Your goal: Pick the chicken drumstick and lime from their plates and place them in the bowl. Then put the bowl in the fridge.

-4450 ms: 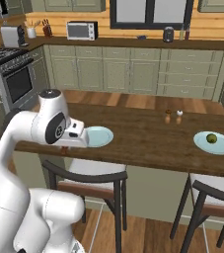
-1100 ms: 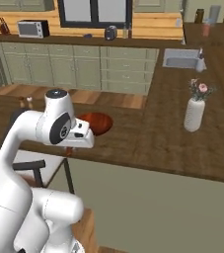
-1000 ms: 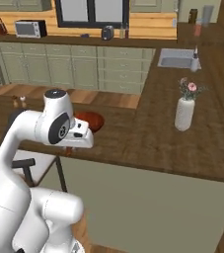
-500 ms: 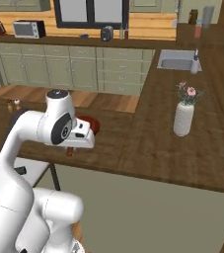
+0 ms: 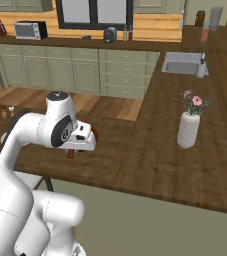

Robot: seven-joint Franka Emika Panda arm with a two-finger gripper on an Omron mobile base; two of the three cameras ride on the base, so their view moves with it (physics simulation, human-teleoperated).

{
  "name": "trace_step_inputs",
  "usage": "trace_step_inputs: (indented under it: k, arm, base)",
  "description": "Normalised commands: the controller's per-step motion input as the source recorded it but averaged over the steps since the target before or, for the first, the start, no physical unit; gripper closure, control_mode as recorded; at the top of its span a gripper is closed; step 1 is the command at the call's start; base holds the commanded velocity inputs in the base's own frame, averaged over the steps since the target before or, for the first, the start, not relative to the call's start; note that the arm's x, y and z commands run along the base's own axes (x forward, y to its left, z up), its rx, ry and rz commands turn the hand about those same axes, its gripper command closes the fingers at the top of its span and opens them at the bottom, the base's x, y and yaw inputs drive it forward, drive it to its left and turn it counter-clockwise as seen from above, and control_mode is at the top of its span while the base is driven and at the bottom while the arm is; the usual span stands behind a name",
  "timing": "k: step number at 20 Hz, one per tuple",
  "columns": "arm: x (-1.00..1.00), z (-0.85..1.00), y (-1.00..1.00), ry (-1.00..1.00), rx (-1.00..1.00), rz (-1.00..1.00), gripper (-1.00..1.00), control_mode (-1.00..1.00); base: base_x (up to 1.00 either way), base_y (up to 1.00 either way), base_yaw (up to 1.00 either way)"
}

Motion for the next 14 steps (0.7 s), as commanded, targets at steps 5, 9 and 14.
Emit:
trace_step_inputs:
  k: [5,9,14]
  arm:
    - [0.57,0.0,0.16,-0.05,0.0,0.03,1.0,-1.0]
    - [1.0,0.0,0.43,-0.02,0.0,0.14,1.0,-1.0]
    - [1.0,-0.28,0.34,0.0,0.0,0.15,1.0,-1.0]
  base:
    - [0.0,0.0,0.0]
    - [0.0,0.0,0.0]
    - [0.0,0.0,0.0]
